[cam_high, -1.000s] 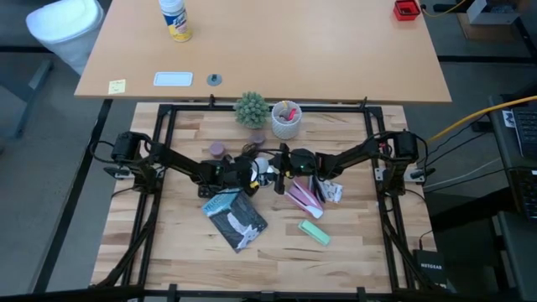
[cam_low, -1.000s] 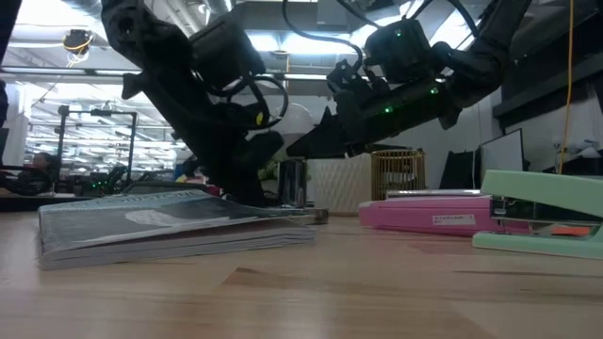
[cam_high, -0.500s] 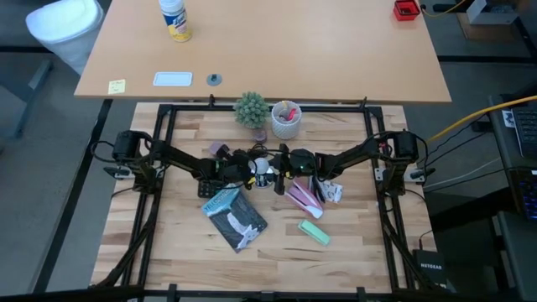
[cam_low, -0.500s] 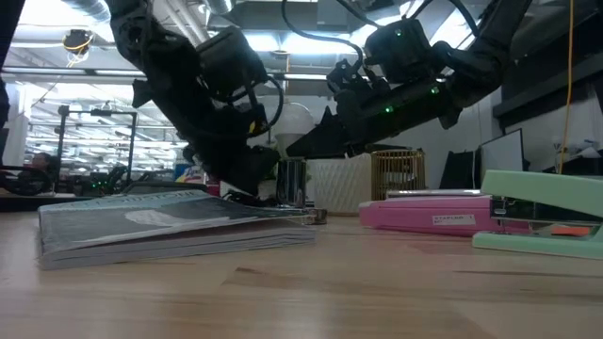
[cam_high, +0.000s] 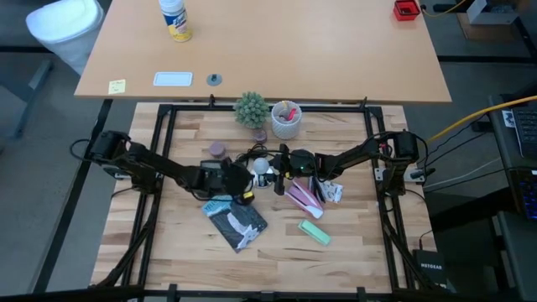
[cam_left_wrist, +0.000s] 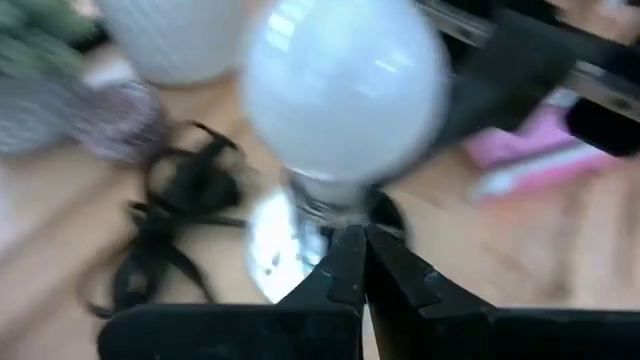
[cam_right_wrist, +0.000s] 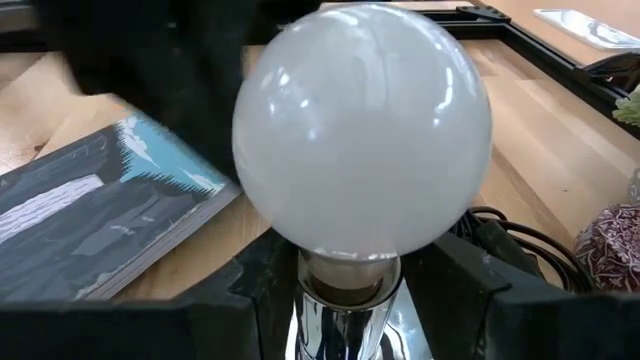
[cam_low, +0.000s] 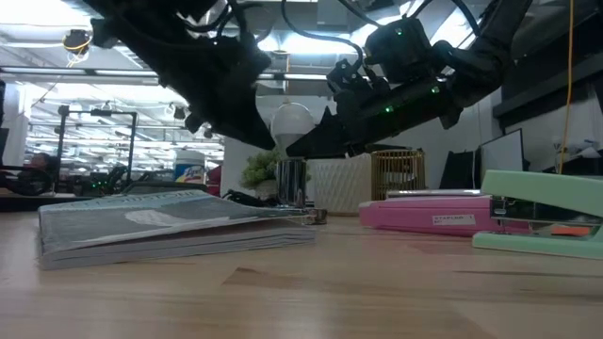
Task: Screw lightbulb
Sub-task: Remove the lightbulb from the lamp
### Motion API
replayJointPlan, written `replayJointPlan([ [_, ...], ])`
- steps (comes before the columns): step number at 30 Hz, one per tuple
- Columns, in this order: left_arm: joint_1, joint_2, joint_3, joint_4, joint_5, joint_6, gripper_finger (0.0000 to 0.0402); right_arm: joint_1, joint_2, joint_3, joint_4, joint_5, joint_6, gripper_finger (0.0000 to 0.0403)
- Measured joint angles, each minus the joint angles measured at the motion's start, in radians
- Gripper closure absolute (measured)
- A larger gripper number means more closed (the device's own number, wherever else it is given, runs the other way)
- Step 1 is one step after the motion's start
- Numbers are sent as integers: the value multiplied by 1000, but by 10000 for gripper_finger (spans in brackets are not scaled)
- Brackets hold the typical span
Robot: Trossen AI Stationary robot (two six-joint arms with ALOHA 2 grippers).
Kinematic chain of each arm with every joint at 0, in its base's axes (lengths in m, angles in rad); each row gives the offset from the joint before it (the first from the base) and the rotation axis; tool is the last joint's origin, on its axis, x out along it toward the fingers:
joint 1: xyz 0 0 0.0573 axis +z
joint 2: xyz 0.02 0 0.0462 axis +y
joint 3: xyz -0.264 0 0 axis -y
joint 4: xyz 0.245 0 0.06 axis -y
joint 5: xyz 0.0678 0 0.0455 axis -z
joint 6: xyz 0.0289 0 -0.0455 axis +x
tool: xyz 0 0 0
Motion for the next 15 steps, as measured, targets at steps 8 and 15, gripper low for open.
replayJointPlan([
  [8,-43,61,1,10,87,-108,402,0,0,0,0,0,0,233],
  [15,-45,147,1,59,95,-179,401,0,0,-1,0,1,0,233],
])
